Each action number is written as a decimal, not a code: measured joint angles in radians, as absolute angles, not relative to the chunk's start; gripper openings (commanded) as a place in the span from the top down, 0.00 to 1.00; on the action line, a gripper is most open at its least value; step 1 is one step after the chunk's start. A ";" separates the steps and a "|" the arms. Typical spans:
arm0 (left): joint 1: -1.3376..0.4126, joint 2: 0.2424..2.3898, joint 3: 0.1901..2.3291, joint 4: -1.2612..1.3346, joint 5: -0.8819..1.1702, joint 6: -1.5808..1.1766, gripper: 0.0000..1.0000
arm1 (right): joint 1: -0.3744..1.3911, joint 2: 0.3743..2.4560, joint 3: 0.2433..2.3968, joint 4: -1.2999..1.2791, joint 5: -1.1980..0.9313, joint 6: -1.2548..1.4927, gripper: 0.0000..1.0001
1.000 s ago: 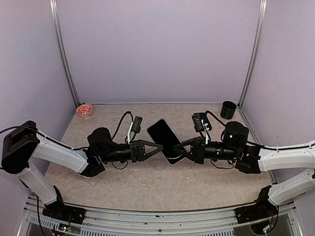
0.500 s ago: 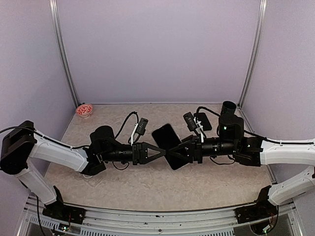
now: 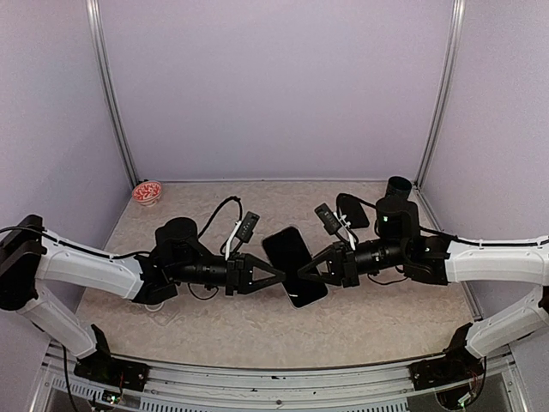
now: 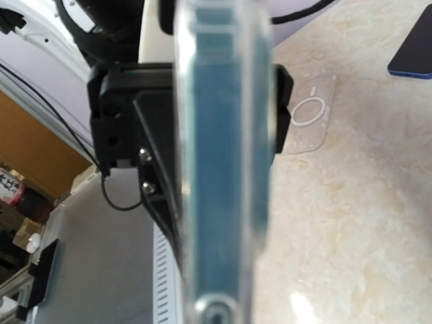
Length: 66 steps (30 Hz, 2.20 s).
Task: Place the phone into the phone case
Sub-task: Pass from the left arm to the right, then press the phone at the bottom left corner of the phone case.
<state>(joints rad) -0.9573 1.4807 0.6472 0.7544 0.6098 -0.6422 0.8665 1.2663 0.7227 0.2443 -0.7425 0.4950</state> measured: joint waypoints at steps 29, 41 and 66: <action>-0.905 1.364 0.547 1.014 0.667 -0.725 0.63 | 0.783 1.318 0.643 0.566 -0.921 0.736 1.00; -0.906 1.425 0.564 0.925 0.558 -0.712 0.39 | 0.783 1.293 0.640 0.543 -0.894 0.738 1.00; -1.041 1.714 0.794 0.916 0.568 -0.757 0.97 | 0.791 1.111 0.601 0.435 -0.589 0.634 1.00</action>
<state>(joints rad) -1.0412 1.7142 0.7940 0.9161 0.5678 -0.7570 0.7914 1.1110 0.6006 0.4347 -0.5888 0.6342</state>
